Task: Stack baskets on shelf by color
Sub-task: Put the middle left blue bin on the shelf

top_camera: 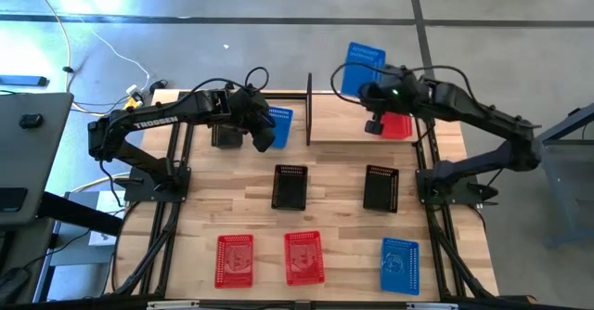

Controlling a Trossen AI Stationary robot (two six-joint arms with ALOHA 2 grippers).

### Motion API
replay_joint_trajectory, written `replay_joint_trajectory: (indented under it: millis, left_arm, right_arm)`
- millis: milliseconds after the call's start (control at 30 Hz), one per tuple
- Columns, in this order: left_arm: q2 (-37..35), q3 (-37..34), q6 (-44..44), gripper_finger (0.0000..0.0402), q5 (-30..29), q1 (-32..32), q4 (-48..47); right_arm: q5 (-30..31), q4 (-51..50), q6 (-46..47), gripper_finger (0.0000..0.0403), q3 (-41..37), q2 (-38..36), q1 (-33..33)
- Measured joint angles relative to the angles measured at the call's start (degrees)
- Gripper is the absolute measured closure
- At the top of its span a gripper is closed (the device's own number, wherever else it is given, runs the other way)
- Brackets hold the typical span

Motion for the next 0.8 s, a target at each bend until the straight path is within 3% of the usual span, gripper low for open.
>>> replay_joint_trajectory:
  millis: [333,800]
  left_arm:
    - [0.0,0.0,0.0,0.0268,0.0,0.0,0.0]
    - [0.0,0.0,-0.1,0.0268,0.0,-0.1,0.0]
  right_arm:
    - [-13.4,-2.2,-0.1,0.0403,0.0,10.3,-4.7]
    - [-14.8,-2.8,0.2,0.0403,0.0,21.0,-4.7]
